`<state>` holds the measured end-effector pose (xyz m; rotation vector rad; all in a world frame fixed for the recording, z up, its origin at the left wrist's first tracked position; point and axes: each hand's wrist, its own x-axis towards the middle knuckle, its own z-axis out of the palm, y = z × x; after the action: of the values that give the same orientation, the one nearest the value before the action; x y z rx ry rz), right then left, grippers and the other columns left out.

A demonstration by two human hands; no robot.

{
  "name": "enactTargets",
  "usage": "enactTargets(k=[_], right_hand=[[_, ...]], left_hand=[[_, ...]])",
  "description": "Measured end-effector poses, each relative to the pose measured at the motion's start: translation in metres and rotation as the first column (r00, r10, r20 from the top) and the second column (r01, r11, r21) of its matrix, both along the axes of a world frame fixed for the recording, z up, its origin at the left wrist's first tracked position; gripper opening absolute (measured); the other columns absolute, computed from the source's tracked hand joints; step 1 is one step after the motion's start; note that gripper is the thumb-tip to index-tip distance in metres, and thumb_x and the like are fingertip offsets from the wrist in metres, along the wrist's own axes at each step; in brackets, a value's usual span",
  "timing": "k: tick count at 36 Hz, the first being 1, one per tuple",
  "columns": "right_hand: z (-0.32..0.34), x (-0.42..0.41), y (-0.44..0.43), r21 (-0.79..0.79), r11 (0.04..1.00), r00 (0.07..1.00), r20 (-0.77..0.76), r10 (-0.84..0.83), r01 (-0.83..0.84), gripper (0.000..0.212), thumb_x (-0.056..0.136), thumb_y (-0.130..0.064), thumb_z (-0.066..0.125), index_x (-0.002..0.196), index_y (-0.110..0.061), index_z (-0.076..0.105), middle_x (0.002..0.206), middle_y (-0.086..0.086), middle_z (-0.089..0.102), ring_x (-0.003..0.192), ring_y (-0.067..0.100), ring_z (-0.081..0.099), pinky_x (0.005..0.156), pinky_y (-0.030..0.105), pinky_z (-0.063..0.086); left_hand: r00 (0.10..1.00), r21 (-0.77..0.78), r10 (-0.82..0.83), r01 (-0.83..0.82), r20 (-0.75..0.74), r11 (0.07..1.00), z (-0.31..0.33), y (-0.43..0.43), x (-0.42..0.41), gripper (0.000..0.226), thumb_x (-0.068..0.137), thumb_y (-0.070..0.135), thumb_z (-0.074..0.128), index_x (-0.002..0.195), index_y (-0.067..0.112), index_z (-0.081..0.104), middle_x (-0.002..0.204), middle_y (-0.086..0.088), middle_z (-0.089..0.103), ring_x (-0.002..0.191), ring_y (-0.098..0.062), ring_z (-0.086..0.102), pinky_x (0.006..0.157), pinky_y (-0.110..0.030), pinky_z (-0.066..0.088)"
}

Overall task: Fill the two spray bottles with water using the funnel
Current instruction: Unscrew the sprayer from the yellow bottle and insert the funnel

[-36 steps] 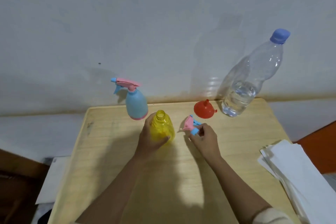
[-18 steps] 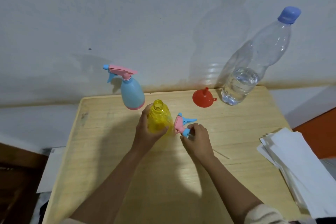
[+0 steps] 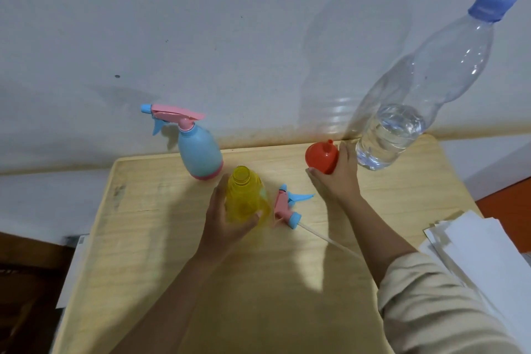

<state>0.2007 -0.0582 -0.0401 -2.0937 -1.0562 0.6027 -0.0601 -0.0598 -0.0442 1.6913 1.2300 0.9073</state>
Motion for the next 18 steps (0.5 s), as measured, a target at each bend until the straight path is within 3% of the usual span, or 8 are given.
enactTargets(k=[3, 6, 13, 18], right_hand=[[-0.007, 0.008, 0.01, -0.022, 0.999, 0.998, 0.048, 0.034, -0.033, 0.091, 0.062, -0.048, 0.073, 0.137, -0.017, 0.032, 0.14, 0.007, 0.038, 0.129, 0.028, 0.037, 0.105, 0.048, 0.037], [-0.008, 0.012, 0.012, 0.036, 0.999, 0.998, 0.05, 0.031, -0.033, 0.08, 0.061, -0.043, 0.078, 0.129, -0.02, 0.042, 0.124, 0.004, 0.051, 0.115, 0.026, 0.049, 0.095, 0.047, 0.045], [-0.01, 0.013, 0.01, 0.128, 0.991, 0.999, -0.018, -0.03, 0.032, 0.085, 0.055, -0.041, 0.085, 0.128, -0.022, 0.045, 0.127, -0.001, 0.047, 0.111, 0.018, 0.051, 0.093, 0.036, 0.046], [-0.003, 0.011, 0.01, 0.185, 0.983, 0.999, -0.033, 0.017, -0.01, 0.083, 0.055, -0.024, 0.089, 0.126, -0.015, 0.047, 0.128, 0.005, 0.038, 0.107, 0.012, 0.043, 0.084, 0.015, 0.037]], left_hand=[[1.0, -0.019, -0.001, 0.001, -0.017, 1.0, -0.004, 0.001, -0.001, 0.095, 0.063, 0.048, 0.076, 0.143, 0.024, 0.03, 0.14, -0.001, 0.045, 0.129, -0.019, 0.045, 0.102, -0.051, 0.044], [0.999, -0.024, -0.005, 0.004, -0.032, 1.0, -0.005, 0.002, -0.002, 0.095, 0.063, 0.048, 0.077, 0.143, 0.024, 0.03, 0.138, -0.002, 0.046, 0.129, -0.019, 0.046, 0.101, -0.051, 0.045], [0.999, -0.01, -0.02, 0.02, -0.046, 1.0, -0.005, 0.003, -0.002, 0.095, 0.065, 0.049, 0.075, 0.143, 0.021, 0.029, 0.137, -0.001, 0.045, 0.127, -0.018, 0.046, 0.099, -0.048, 0.047], [0.998, -0.007, -0.027, 0.027, -0.052, 1.0, -0.004, 0.003, -0.001, 0.095, 0.065, 0.05, 0.075, 0.143, 0.019, 0.03, 0.136, -0.001, 0.046, 0.126, -0.017, 0.047, 0.099, -0.046, 0.047]])
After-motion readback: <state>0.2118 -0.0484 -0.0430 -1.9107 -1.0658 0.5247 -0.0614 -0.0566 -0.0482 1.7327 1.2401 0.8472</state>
